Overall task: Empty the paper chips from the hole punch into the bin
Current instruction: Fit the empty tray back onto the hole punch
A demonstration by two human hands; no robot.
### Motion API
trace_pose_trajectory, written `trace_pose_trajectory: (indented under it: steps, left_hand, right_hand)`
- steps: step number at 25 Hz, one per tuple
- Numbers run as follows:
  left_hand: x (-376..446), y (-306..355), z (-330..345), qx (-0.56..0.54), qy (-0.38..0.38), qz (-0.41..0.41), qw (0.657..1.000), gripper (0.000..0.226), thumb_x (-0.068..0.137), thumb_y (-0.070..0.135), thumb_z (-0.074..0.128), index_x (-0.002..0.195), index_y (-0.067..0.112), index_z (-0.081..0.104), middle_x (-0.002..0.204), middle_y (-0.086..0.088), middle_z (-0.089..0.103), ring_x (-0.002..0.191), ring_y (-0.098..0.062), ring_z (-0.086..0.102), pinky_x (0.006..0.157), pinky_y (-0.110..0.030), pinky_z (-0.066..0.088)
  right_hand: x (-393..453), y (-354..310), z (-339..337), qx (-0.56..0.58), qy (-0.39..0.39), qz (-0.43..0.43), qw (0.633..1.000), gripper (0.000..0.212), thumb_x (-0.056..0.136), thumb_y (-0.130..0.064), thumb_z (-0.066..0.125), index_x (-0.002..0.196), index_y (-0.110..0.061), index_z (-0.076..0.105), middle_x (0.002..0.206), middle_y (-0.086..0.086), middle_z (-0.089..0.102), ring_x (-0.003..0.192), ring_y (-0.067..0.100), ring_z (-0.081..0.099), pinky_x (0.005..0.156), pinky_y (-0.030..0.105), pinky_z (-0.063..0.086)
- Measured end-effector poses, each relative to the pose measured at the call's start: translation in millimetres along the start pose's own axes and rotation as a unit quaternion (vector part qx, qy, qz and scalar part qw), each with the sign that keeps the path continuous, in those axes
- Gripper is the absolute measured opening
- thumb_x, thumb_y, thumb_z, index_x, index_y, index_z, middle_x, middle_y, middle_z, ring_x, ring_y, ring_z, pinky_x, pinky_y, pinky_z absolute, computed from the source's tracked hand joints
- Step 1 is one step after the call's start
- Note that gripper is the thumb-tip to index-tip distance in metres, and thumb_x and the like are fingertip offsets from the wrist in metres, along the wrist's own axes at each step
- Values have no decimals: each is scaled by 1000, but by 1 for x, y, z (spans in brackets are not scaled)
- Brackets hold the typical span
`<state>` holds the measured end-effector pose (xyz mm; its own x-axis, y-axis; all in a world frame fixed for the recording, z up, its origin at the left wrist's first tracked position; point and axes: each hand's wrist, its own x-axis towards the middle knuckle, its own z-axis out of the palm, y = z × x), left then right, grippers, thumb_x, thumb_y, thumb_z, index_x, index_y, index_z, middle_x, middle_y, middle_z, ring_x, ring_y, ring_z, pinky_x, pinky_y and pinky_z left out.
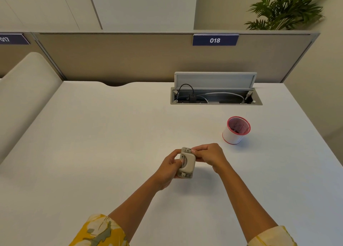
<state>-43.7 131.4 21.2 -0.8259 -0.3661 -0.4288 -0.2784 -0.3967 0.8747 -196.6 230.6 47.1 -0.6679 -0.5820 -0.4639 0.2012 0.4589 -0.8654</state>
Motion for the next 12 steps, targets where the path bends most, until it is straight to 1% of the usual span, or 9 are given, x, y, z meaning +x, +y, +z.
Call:
trace_pose_trajectory:
  steps: [3,6,9,12]
  left_hand:
    - [-1,2,-4,-14,-1,-2,1000,37,100,1,41,125,21,60,98,-15,71,86,-29,68,82,-52,61]
    - [-1,1,-1,-38,32,0,999,37,101,2,43,124,22,63,102,-13,73,91,-30,70,84,-52,61]
    - [1,-3,2,-110,93,25,989,30,102,5,48,125,18,62,109,-17,73,95,-31,72,81,-48,62]
    - [6,-3,-4,-166,154,43,973,31,100,2,48,125,15,59,104,-14,74,96,-34,71,84,-45,60]
  right_hand:
    - [-4,0,3,4,0,-4,1000,18,80,-12,78,97,-8,77,92,8,77,82,22,74,67,25,61]
    - [-9,-2,6,55,-29,-5,998,18,86,-15,72,102,-9,75,101,10,75,88,19,73,64,20,59]
    - [-16,1,12,116,-65,49,990,23,92,-19,64,109,-4,68,106,13,72,93,21,71,64,22,58]
    - [-25,13,18,121,-97,108,982,26,93,-15,62,112,2,65,109,18,70,96,24,69,70,27,60]
